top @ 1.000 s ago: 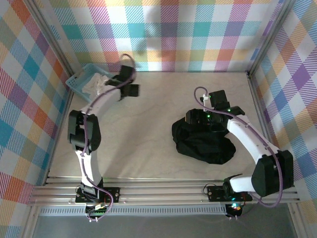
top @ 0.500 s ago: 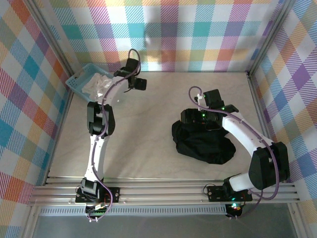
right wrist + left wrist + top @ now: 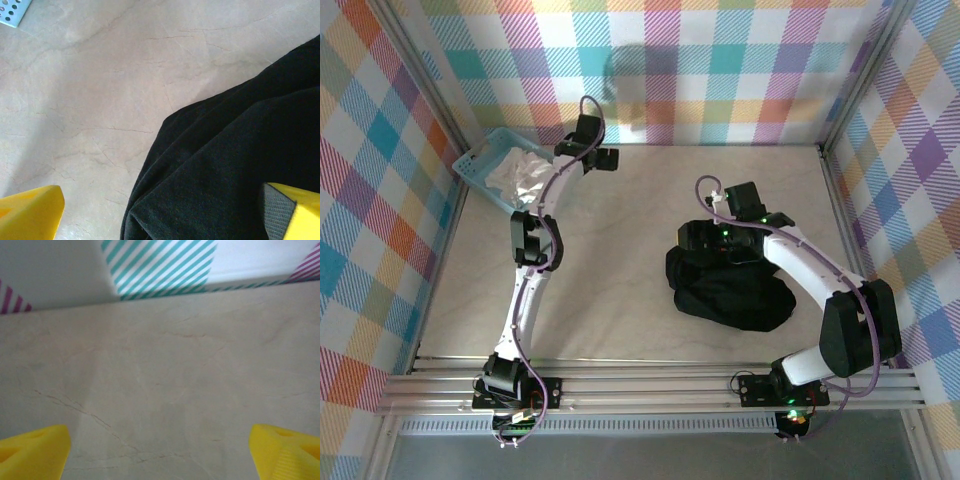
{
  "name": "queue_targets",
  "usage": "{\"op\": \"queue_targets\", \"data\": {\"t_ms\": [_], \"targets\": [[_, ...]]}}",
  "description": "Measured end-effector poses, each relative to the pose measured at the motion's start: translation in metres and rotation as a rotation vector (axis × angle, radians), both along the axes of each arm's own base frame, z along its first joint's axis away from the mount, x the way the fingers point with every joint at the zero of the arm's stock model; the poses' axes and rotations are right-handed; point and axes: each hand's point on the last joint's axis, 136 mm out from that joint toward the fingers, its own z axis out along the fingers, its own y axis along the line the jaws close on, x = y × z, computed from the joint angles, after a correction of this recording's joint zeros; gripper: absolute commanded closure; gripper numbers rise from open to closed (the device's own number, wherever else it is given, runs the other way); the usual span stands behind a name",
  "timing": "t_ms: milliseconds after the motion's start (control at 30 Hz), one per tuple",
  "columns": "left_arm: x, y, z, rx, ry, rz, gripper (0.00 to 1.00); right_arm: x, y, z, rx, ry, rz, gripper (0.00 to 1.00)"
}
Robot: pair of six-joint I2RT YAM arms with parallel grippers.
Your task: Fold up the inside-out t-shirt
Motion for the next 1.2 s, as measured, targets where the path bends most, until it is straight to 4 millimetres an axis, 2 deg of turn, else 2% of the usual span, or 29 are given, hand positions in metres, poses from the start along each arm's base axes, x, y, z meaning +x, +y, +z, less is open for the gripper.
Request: {"op": "queue_targets", "data": {"t_ms": [133,367,533,800,1000,1133,1200], "targets": [[0.003,0.020,-0.020,-0.021,0.031,0.058,0.10,-0.002,0.004,-0.002,0.003,0.001,0.008,0.00],[-0.011,0.058,-0.035,0.008,0.113,0.168,0.11,-0.004,0.010,-0.004,0.011,0.002,0.018,0.00],[-0.045,0.070,-0.053,0.035,0.229,0.208,0.13,-0.003,0.017,-0.013,0.008,0.020,0.029,0.00],[-0.097,0.086,-0.035,0.021,0.281,0.272,0.14,-0.003,0.019,-0.019,0.004,0.028,0.032,0.00],[-0.139,0.126,-0.027,0.031,0.275,0.379,0.14,-0.002,0.019,-0.021,0.003,0.031,0.033,0.00],[-0.168,0.150,-0.036,0.043,0.298,0.440,0.13,-0.002,0.018,-0.021,-0.003,0.030,0.032,0.00],[-0.175,0.158,-0.039,0.045,0.311,0.456,0.13,-0.003,0.014,-0.022,-0.024,0.027,0.028,0.00]]}}
